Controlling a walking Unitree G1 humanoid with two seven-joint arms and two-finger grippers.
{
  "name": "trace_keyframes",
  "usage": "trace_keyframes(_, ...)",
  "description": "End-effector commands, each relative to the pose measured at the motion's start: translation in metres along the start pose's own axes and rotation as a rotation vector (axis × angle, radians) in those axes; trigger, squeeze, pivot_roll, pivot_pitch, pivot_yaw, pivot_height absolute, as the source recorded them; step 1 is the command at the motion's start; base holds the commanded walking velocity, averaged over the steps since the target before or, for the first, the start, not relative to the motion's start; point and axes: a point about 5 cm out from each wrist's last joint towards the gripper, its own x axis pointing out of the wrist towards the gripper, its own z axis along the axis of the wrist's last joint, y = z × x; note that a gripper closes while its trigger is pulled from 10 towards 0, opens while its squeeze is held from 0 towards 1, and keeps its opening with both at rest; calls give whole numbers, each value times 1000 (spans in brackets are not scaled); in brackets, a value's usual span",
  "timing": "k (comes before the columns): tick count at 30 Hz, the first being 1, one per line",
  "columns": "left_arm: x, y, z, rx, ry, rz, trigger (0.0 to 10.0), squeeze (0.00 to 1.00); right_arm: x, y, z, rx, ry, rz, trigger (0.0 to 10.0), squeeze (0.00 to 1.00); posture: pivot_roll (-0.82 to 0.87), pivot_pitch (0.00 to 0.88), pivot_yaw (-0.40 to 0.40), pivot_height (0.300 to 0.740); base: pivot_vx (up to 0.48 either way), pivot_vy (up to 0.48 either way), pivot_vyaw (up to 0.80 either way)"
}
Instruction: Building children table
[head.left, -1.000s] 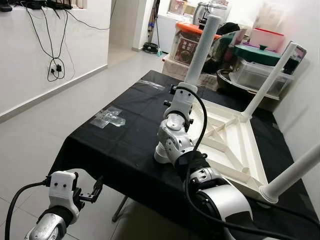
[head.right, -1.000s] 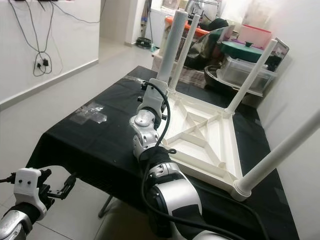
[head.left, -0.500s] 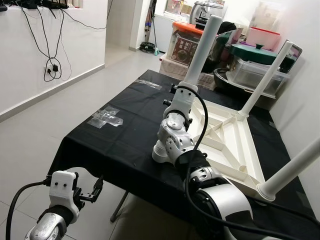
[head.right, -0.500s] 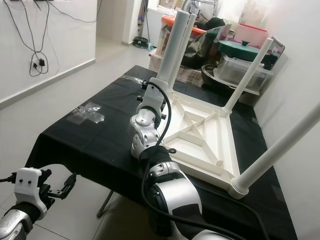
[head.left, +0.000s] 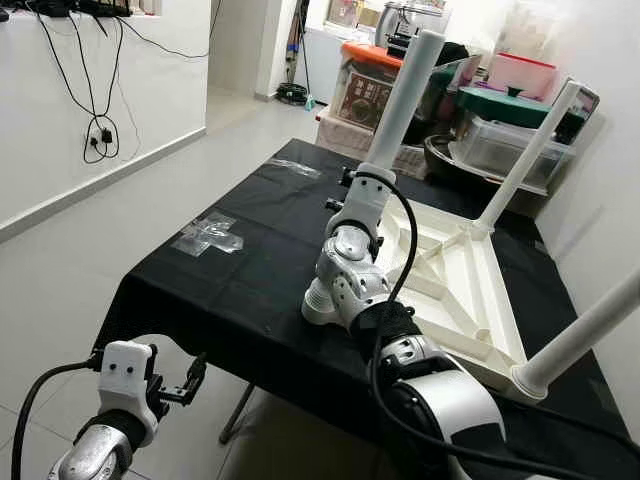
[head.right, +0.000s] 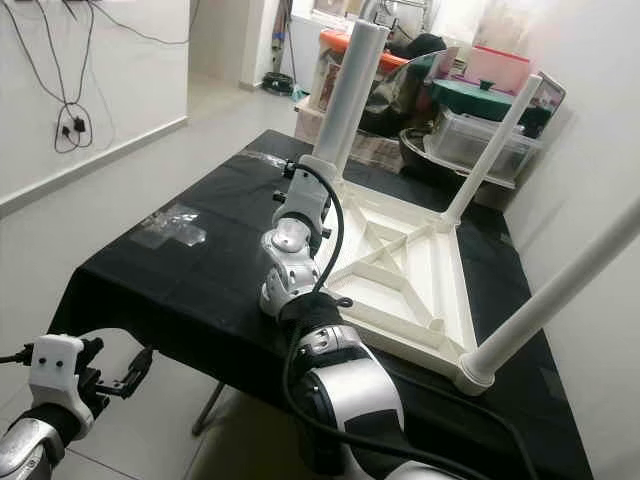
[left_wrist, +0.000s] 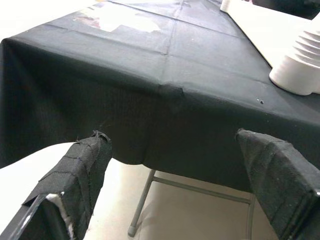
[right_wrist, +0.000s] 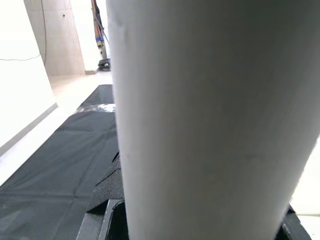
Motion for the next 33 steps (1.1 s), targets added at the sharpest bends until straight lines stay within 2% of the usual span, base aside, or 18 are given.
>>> trace_keyframes(1, 3, -3, 0, 12, -1, -21, 10000, 0, 0, -18, -41, -30, 190, -56, 10000, 0, 134, 0, -211, 740, 0, 0, 0)
trace_keyframes(3, 3, -3, 0, 13, -1, -22, 10000, 0, 0, -17, -39, -26, 185, -54, 10000, 0, 135, 0, -210, 740, 0, 0, 0)
trace_keyframes(4, 3, -2, 0, 14, -1, -23, 10000, 0, 0, -16, -37, -20, 179, -48, 10000, 35, 135, 0, -208, 740, 0, 0, 0)
trace_keyframes(5, 3, -2, 1, 16, -1, -24, 10000, 0, 0, -14, -33, -4, 171, -39, 10000, 345, 136, 0, -207, 740, 0, 0, 0)
trace_keyframes(6, 3, -2, 1, 17, -1, -24, 10000, 0, 0, -13, -32, 0, 169, -37, 10000, 345, 136, 0, -207, 740, 0, 0, 0)
trace_keyframes(7, 3, -2, 1, 18, 0, -24, 10000, 0, -1, -12, -31, 3, 165, -36, 10000, 525, 136, 0, -206, 740, 0, 0, 0)
trace_keyframes(15, 2, -1, 1, 20, 2, -25, 10000, 0, -1, -10, -22, 27, 141, -25, 10000, 498, 136, 0, -204, 740, 0, 0, 0)
trace_keyframes(16, 2, -1, 1, 21, 3, -25, 10000, 0, 0, -9, -15, 35, 121, -21, 10000, 98, 137, 0, -200, 740, 0, 0, 0)
trace_keyframes(17, 2, 0, 1, 21, 3, -26, 10000, 0, 1, -9, -9, 45, 101, -19, 10000, 0, 136, 0, -199, 740, 0, 0, 0)
trace_keyframes(25, 3, 1, 1, 24, 4, -28, 10000, 0, 2, -9, 5, 78, 65, 14, 10000, 0, 135, 0, -193, 740, 0, 0, 0)
trace_keyframes(26, 3, 1, 1, 26, 4, -28, 10000, 0, 3, -9, 4, 74, 70, 36, 3765, 0, 136, 0, -193, 740, 0, 0, 0)
trace_keyframes(27, 3, 1, 1, 26, 4, -28, 10000, 0, 3, -9, 4, 74, 70, 36, 3765, 0, 136, 0, -193, 740, 0, 0, 0)
trace_keyframes(28, 3, 1, 1, 27, 4, -28, 10000, 0, 3, -9, 2, 70, 76, 50, 0, 0, 136, 0, -193, 740, 0, 0, 0)
trace_keyframes(33, 2, 3, 2, 31, 4, -18, 10000, 0, 2, -11, -12, 66, 120, 89, 0, 0, 146, 0, -196, 740, 0, 0, 0)
